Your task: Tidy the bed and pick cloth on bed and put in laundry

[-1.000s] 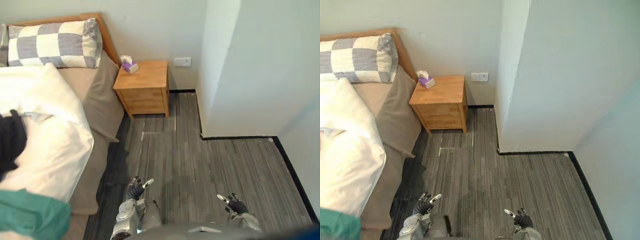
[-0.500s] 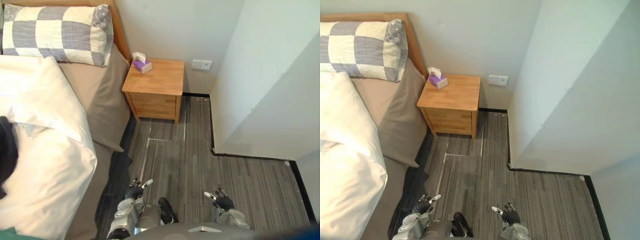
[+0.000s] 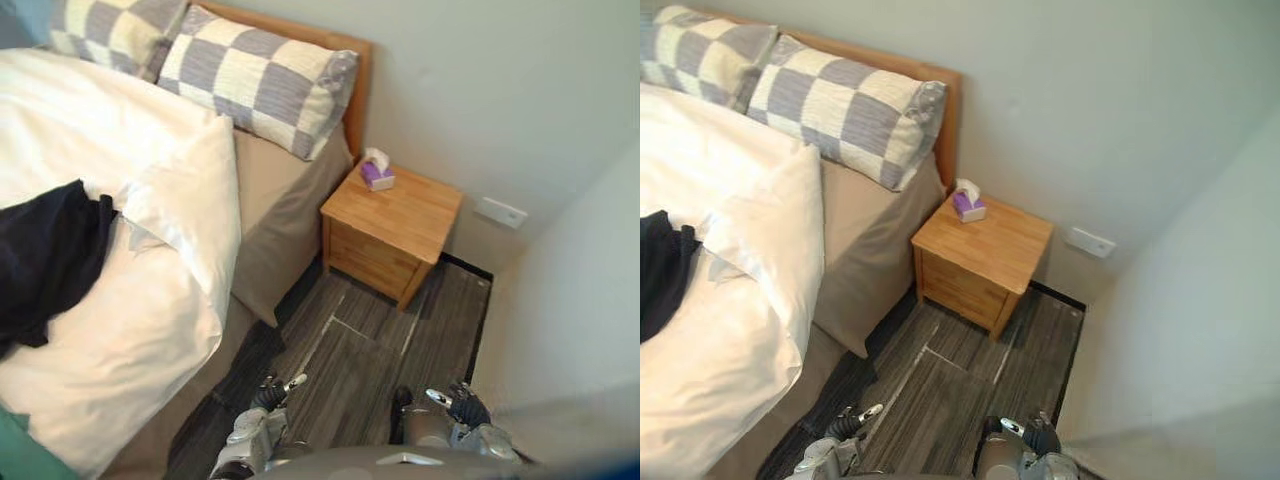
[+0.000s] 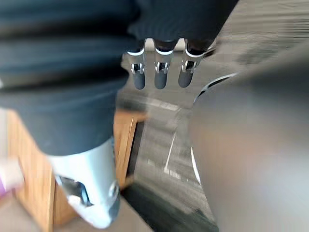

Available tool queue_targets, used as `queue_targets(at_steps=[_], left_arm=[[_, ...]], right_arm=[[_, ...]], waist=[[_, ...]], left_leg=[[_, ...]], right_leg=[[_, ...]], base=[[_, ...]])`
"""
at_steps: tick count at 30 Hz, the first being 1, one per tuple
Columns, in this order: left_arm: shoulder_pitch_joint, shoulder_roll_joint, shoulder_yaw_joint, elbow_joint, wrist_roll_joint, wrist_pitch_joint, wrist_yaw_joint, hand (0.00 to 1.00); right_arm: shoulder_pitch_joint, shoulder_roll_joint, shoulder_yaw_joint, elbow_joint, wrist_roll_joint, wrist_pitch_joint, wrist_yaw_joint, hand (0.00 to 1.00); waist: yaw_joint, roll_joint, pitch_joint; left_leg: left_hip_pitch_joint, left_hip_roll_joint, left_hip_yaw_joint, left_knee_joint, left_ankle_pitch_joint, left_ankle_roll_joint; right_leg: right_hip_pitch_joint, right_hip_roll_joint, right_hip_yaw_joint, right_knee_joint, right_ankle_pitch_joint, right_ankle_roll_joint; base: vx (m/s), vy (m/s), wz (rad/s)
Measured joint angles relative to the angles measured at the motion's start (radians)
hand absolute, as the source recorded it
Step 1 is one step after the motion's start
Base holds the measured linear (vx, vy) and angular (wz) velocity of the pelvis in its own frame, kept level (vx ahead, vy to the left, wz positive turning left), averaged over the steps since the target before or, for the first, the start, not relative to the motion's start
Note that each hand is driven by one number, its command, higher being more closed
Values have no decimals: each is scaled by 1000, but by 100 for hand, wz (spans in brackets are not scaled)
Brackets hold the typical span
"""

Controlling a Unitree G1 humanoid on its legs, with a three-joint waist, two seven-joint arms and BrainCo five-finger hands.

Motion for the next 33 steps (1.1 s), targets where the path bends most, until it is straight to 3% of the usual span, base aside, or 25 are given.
queue_targets(at_steps=[1,3,5,6,7,9,12,14,15,18,26,27,29,30,31,32,33], left_arm=[[10,-24,2,-2,1,-3,2,0],[11,-42,20,-8,1,-9,3,0],[13,-48,43,-21,-1,-21,3,0],[20,-48,45,-38,-2,-36,4,0],[34,-51,44,-48,-2,-56,7,0],[40,-59,42,-56,-3,-73,19,0],[42,-62,41,-56,-43,-85,28,0],[42,-62,41,-50,-42,-94,28,0],[43,-65,47,-49,-42,-101,28,0],[47,-50,78,-55,-44,-108,30,0],[93,6,-12,-29,-63,-83,45,0],[92,10,-26,-26,-59,-72,46,0],[88,17,-57,-11,-36,-53,45,0],[85,19,-86,1,-29,-43,46,0],[61,40,-118,5,-29,-25,46,0],[47,62,-133,7,-29,-13,48,0],[35,80,-137,16,-29,-3,48,0]], right_arm=[[-19,-17,25,1,0,-2,-2,0],[-41,-20,44,6,-1,-1,0,0],[-51,-11,55,15,1,9,10,0],[-44,-6,56,15,1,14,14,0],[-36,-8,56,16,1,27,20,0],[-33,-12,57,17,0,48,25,0],[-39,-16,63,24,-13,69,28,0],[-40,-19,62,26,-21,75,27,0],[-41,-16,62,26,-21,76,26,0],[-45,12,68,24,-21,75,30,0],[-66,6,74,63,-38,84,7,0],[-69,0,74,68,-38,84,0,0],[-72,-25,72,70,-38,84,-13,0],[-73,-48,67,67,-38,80,-23,0],[-78,-50,52,66,-37,75,-31,0],[-80,-48,50,63,-37,67,-32,0],[-77,-36,48,62,-27,59,-32,0]], waist=[[-2,26,-6],[0,51,-12],[0,50,-9],[0,39,-2],[1,39,-2],[1,48,-7],[1,56,-9],[-2,62,-11],[-1,68,-13],[28,36,-3],[26,43,0],[23,40,2],[-10,50,1],[-32,64,5],[-43,49,17],[-60,55,18],[-71,33,27]], left_leg=[[-4,31,15,-6,24,-26],[-23,57,27,-8,77,-28],[-61,90,53,57,140,-25],[-104,127,105,167,160,-35],[-130,168,187,264,158,-37],[-154,202,312,295,157,-37],[-179,190,480,134,163,-30],[-184,169,563,3,297,9],[-179,154,610,-26,295,30],[-170,112,602,-68,295,32],[-122,40,522,-152,338,38],[-113,29,493,-180,344,41],[-98,10,435,-218,333,38],[-95,7,364,-216,276,41],[-95,3,307,-207,254,65],[-108,6,270,-200,251,72],[-121,7,226,-194,253,72]], right_leg=[[-5,12,-34,22,-60,-15],[-4,22,-84,40,-107,-36],[58,22,-142,-5,-128,-46],[132,23,-194,-63,-130,-46],[203,24,-245,-113,-131,-46],[268,23,-303,-167,-131,-46],[318,18,-377,-214,-132,-29],[336,18,-426,-215,-133,-20],[347,14,-452,-216,-133,-10],[366,-3,-471,-242,-120,12],[407,-24,-469,-268,-111,29],[403,-35,-474,-233,-130,55],[356,-95,-472,-39,-206,41],[289,-135,-404,153,-235,5],[197,-167,-259,330,-267,24],[180,-144,-194,339,-301,49],[164,-100,-129,295,-325,49]], base=[[407,-428,47],[332,-392,67],[273,-365,97],[231,-321,119],[221,-306,112],[142,-216,88],[128,-36,73],[162,90,79],[167,140,65],[124,131,33],[55,19,7],[32,13,33],[39,47,52],[43,88,71],[25,21,94],[3,-39,115],[-20,-87,130]])
